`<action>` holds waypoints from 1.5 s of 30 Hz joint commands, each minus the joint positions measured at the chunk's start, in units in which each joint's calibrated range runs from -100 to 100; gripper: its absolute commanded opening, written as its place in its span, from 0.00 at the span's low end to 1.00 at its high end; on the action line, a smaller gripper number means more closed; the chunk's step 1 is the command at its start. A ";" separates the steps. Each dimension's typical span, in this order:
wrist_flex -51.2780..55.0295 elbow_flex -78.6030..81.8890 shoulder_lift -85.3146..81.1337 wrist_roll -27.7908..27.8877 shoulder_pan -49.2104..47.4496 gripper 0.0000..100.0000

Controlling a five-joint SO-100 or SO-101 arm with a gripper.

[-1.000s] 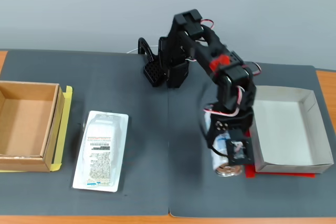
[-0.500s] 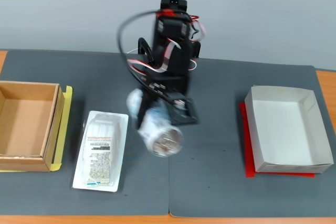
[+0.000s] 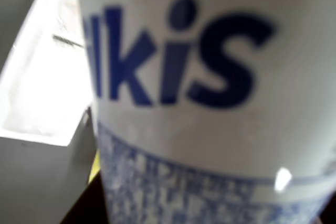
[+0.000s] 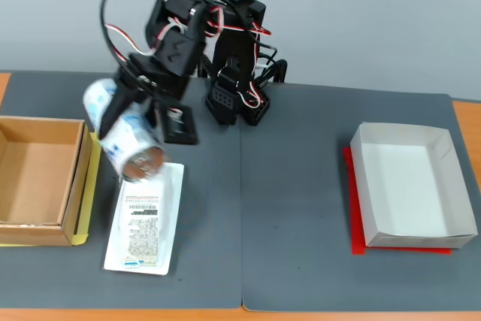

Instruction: Pick the can and put it in the brown box

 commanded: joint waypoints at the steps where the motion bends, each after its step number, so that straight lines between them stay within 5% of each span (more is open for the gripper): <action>1: -0.72 -4.67 1.54 2.36 4.90 0.13; 18: -0.72 -31.36 27.38 3.76 13.51 0.13; 34: -14.95 -32.09 37.55 4.13 16.93 0.14; 45: -15.64 -31.27 42.20 4.08 17.25 0.14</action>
